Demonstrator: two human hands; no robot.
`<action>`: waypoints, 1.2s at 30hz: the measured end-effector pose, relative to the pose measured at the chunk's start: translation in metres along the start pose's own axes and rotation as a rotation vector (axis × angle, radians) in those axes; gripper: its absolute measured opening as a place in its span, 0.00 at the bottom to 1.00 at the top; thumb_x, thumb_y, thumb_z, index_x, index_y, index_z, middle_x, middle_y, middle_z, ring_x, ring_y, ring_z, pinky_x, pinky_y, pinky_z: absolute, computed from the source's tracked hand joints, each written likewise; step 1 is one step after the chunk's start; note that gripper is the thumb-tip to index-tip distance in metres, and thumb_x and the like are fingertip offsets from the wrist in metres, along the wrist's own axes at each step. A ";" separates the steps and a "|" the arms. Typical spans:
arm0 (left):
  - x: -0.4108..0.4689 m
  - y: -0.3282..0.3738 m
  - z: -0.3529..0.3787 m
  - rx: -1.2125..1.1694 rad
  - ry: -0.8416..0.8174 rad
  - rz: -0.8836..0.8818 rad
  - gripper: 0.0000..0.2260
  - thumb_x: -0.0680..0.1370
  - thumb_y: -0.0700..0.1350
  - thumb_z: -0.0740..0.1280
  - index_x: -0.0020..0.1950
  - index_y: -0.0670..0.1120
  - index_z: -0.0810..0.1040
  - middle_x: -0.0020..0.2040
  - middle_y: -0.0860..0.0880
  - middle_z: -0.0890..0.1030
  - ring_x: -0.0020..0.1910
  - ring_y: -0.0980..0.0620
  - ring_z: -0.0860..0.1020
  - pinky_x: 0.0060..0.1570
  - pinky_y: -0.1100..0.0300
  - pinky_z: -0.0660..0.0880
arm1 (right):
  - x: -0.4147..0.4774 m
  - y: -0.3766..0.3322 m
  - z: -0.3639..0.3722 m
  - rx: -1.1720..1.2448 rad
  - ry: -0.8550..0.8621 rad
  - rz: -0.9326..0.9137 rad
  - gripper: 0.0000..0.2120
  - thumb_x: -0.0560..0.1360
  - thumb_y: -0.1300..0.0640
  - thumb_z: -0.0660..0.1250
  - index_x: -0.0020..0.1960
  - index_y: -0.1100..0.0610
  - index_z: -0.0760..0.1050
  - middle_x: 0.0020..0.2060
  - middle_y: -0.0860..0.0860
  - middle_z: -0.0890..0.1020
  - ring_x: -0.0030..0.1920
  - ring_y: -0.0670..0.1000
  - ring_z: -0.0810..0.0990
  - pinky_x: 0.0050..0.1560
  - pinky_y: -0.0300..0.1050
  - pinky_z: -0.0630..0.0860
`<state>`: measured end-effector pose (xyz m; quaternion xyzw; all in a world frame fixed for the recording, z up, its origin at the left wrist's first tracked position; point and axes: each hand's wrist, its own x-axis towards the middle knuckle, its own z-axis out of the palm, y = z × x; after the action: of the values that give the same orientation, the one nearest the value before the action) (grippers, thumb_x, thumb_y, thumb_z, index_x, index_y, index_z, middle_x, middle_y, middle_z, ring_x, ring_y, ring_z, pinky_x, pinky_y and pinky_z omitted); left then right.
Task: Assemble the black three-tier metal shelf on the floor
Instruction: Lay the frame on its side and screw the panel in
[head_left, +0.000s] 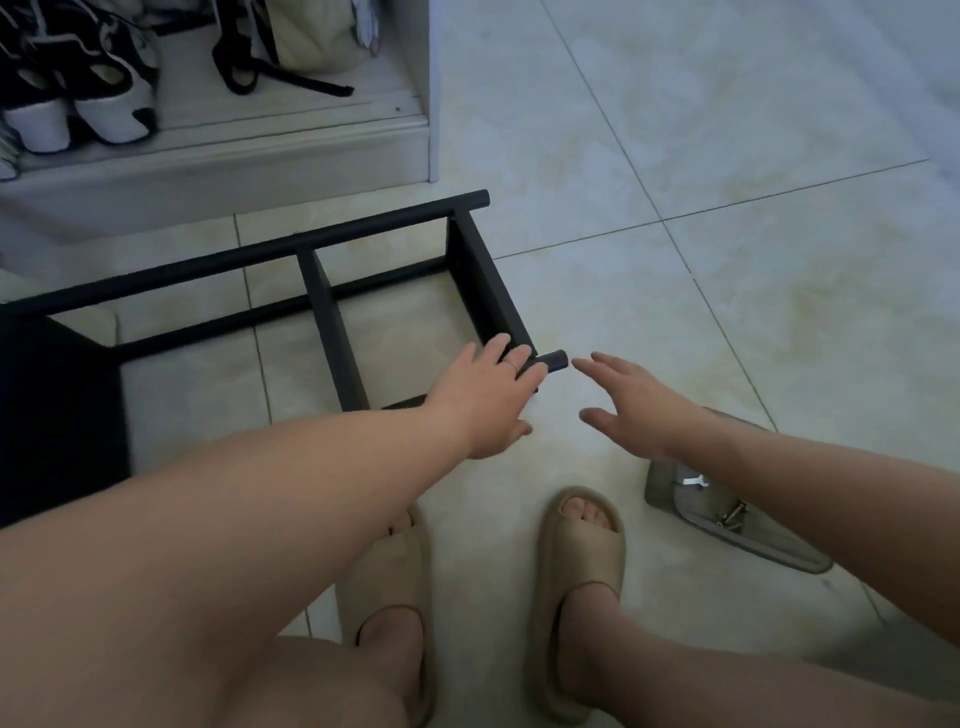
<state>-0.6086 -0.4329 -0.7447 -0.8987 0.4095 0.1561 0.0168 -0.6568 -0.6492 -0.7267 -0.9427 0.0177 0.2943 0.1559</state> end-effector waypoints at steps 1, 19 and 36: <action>0.003 0.008 0.000 0.003 -0.003 0.034 0.33 0.80 0.62 0.61 0.79 0.48 0.55 0.81 0.44 0.57 0.79 0.39 0.52 0.72 0.44 0.60 | -0.010 0.008 0.001 -0.008 -0.010 0.028 0.33 0.83 0.48 0.63 0.83 0.48 0.52 0.82 0.51 0.54 0.81 0.53 0.53 0.79 0.50 0.55; 0.101 0.150 0.042 -0.638 -0.412 -0.105 0.27 0.82 0.59 0.61 0.77 0.49 0.63 0.68 0.45 0.77 0.66 0.43 0.74 0.64 0.49 0.72 | -0.074 0.217 0.096 0.147 0.003 0.466 0.15 0.80 0.56 0.64 0.65 0.56 0.76 0.59 0.55 0.81 0.60 0.57 0.79 0.57 0.49 0.75; 0.134 0.205 0.075 -0.944 -0.410 -0.261 0.07 0.82 0.49 0.64 0.51 0.46 0.74 0.47 0.44 0.83 0.49 0.43 0.82 0.56 0.45 0.77 | -0.047 0.278 0.148 0.084 0.154 0.518 0.14 0.78 0.66 0.60 0.62 0.60 0.69 0.61 0.60 0.71 0.53 0.69 0.77 0.44 0.55 0.72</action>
<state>-0.6978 -0.6550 -0.8357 -0.8028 0.1678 0.4927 -0.2908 -0.8124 -0.8710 -0.8944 -0.9192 0.2821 0.2507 0.1125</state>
